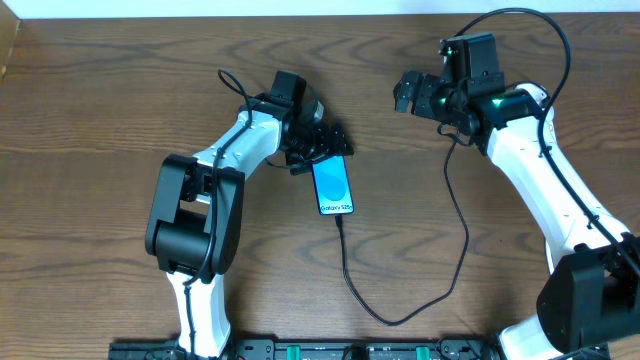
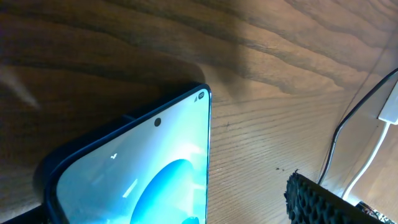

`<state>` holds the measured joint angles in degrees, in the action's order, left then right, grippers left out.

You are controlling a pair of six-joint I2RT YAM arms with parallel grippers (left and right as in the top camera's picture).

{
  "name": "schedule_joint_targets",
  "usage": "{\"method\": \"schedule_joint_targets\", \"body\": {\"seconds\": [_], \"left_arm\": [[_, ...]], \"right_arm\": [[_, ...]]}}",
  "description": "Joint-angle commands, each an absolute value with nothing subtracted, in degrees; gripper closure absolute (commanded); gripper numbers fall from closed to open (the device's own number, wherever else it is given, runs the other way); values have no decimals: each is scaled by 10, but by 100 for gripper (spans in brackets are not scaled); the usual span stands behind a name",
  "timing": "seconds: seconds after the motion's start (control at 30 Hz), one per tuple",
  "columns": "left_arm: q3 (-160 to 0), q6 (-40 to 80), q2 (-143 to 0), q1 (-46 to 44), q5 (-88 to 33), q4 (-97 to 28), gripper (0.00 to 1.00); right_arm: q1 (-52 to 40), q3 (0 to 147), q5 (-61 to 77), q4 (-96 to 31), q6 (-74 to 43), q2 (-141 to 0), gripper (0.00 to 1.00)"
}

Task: Plug charger to phone and switch on socket
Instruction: 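Set the phone flat on the table and open the left gripper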

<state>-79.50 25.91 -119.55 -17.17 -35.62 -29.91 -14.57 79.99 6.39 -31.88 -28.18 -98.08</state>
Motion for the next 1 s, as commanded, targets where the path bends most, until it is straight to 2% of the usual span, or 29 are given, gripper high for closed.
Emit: {"method": "schedule_joint_targets", "body": {"seconds": [0.0,0.97], "left_arm": [[-768,256,-1240,-169,-259,-306,11],[-768,256,-1240,-206,-242,-281,11]], "right_arm": [[-143,803,57,-317,-276,-971,1],[-143,803,57,-319,-276,-971,1]]}}
